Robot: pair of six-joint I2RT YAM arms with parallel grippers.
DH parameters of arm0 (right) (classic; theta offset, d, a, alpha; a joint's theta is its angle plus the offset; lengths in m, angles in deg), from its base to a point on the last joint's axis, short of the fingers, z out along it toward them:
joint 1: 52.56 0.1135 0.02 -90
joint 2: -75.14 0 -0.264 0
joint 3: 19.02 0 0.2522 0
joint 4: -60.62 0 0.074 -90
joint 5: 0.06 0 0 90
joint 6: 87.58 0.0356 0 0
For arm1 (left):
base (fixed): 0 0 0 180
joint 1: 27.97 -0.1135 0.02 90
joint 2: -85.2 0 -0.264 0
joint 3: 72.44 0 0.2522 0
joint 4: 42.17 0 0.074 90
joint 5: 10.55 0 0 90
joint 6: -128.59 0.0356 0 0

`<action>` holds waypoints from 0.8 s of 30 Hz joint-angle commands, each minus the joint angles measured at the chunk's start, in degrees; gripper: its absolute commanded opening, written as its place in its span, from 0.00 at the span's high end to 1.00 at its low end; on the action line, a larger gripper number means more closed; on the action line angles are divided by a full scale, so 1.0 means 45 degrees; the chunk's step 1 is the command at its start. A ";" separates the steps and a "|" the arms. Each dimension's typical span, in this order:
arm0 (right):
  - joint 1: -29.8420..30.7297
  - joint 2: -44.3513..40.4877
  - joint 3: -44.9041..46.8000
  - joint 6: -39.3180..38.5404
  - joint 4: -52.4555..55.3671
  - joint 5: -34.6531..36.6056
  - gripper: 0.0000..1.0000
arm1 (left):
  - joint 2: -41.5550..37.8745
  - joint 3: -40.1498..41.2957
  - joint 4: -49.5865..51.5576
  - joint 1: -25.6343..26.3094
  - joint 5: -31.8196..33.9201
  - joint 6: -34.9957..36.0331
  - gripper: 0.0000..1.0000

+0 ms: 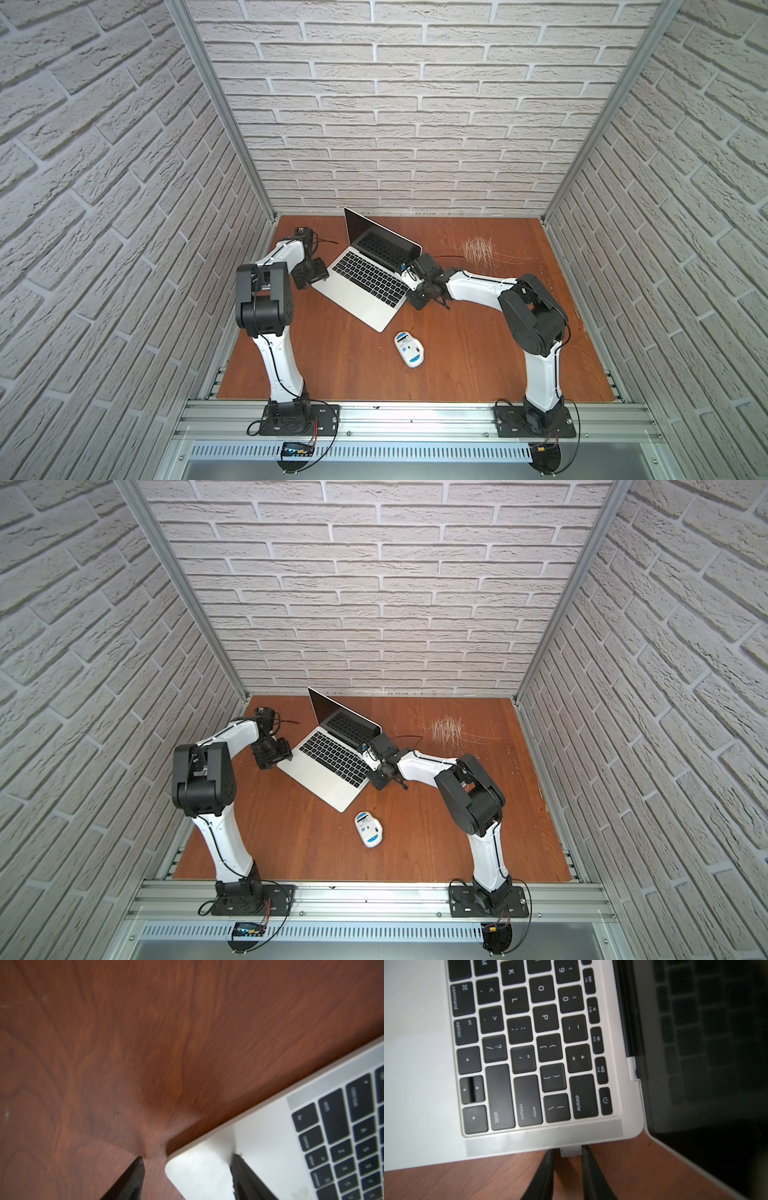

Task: Remove the wireless mouse receiver from the laptop
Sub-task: Take out the USB plug from the USB port.

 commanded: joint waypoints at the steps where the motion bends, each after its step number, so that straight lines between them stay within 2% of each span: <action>1: 0.0108 0.0827 0.0138 0.0463 -0.0338 -0.0565 0.80 | 0.0975 0.0450 0.0772 0.0020 0.0381 0.0201 0.33; 12: 0.0215 0.0803 0.0206 0.0908 -0.0373 0.0022 0.96 | 0.0803 0.0620 0.0638 -0.0017 0.0333 0.0159 0.33; 18: 0.0210 0.0487 0.0381 0.1094 -0.0110 0.0576 0.96 | 0.0496 0.0768 0.0479 -0.0085 0.0368 -0.0021 0.30; 24: 0.0205 -0.0423 0.1199 0.1016 0.0187 0.0953 0.97 | -0.0564 0.1237 -0.0012 -0.0442 0.0333 -0.0436 0.27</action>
